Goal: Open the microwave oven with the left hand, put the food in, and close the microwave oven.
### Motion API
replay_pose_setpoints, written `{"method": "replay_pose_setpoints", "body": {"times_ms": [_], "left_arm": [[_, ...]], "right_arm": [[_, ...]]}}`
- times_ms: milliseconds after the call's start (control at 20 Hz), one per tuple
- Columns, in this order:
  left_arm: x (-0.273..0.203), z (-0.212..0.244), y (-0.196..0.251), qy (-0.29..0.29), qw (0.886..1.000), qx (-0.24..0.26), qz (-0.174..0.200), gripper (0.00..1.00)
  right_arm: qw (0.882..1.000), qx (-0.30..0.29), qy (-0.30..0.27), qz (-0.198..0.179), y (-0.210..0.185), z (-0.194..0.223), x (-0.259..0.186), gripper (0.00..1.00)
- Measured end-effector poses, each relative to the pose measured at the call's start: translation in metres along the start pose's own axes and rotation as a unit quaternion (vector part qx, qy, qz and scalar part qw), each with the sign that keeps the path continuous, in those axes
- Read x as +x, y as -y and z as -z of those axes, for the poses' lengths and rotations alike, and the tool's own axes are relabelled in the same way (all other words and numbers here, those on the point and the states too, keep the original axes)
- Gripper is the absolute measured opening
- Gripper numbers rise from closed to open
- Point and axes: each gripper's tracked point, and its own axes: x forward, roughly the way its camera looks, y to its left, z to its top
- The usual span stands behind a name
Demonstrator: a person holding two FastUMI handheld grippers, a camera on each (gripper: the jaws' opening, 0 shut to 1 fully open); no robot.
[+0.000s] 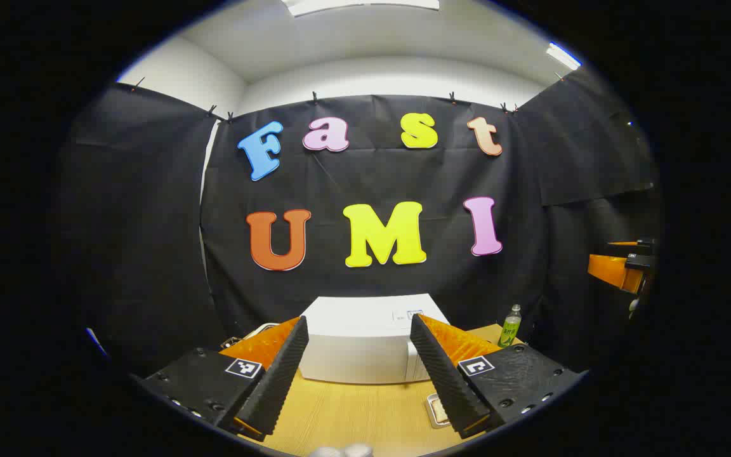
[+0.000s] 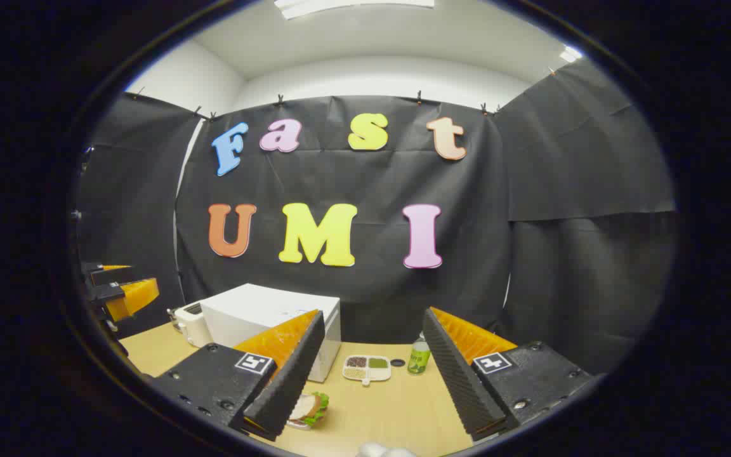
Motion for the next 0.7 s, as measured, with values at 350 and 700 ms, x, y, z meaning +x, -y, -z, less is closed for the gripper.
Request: {"method": "replay_pose_setpoints", "body": {"times_ms": [350, 700], "left_arm": [[0.017, 0.003, 0.002, -0.001, 1.000, 0.014, 0.000, 0.96], [0.031, 0.011, 0.006, 0.000, 1.000, 0.021, -0.006, 0.96]], "right_arm": [[1.000, 0.004, -0.009, 0.002, 0.001, 0.007, 0.011, 1.00], [1.000, 0.006, -0.014, -0.001, 0.005, 0.012, 0.019, 1.00]]}}
